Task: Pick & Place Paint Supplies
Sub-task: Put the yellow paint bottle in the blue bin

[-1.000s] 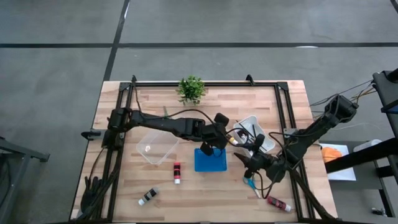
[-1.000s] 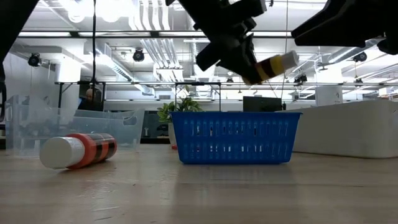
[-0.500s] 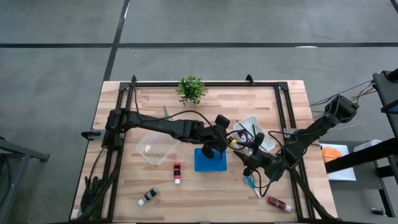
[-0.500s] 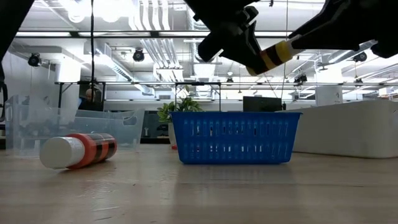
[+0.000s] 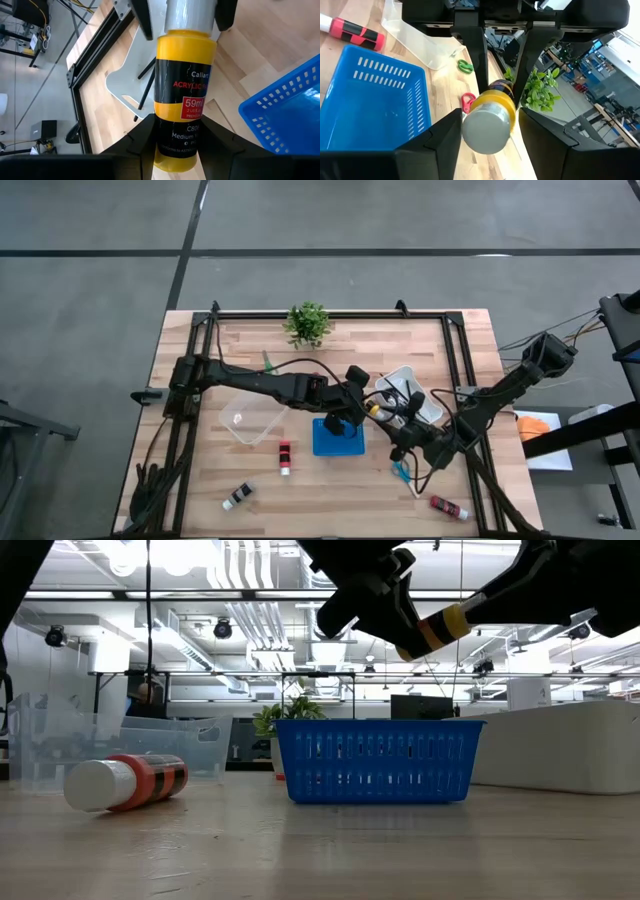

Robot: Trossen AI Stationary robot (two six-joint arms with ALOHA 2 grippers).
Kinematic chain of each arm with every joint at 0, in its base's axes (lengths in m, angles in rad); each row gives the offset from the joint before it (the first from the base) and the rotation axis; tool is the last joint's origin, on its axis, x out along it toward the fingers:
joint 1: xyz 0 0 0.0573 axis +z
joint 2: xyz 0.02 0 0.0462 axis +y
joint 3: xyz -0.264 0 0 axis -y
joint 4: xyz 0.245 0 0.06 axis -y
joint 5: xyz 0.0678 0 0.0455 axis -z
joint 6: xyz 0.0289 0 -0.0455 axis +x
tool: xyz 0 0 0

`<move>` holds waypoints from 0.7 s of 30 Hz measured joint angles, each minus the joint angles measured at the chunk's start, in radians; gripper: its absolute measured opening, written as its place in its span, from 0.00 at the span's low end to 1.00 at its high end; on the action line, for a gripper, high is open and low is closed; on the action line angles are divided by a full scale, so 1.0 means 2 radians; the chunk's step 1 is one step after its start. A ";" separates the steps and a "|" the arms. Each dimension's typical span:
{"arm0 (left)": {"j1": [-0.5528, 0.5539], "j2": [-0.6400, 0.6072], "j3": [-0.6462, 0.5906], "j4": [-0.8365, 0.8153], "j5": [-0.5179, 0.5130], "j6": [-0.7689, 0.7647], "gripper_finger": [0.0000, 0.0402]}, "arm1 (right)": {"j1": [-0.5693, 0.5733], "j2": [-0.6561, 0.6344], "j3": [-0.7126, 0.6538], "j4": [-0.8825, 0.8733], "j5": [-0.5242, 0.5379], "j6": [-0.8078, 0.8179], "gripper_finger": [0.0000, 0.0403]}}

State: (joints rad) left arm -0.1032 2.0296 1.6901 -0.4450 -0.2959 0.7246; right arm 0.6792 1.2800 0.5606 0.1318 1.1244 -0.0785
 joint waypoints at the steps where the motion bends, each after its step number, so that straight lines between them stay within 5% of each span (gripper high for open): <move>1: 0.000 0.000 0.000 0.000 0.000 0.000 0.32 | 0.000 0.000 0.000 0.000 0.000 0.000 0.47; 7: 0.000 0.000 0.000 -0.003 0.000 -0.005 0.32 | 0.000 0.000 -0.001 -0.001 -0.009 0.000 0.28; 14: 0.000 0.000 -0.001 -0.003 -0.003 -0.011 0.32 | 0.000 -0.001 -0.001 -0.001 -0.010 0.000 0.28; 21: -0.002 -0.008 0.000 -0.065 -0.114 -0.024 0.46 | -0.001 -0.001 -0.001 -0.001 -0.012 0.000 0.28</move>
State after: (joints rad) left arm -0.1079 2.0131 1.6897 -0.5748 -0.5229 0.6757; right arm 0.6769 1.2789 0.5587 0.1306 1.0998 -0.0784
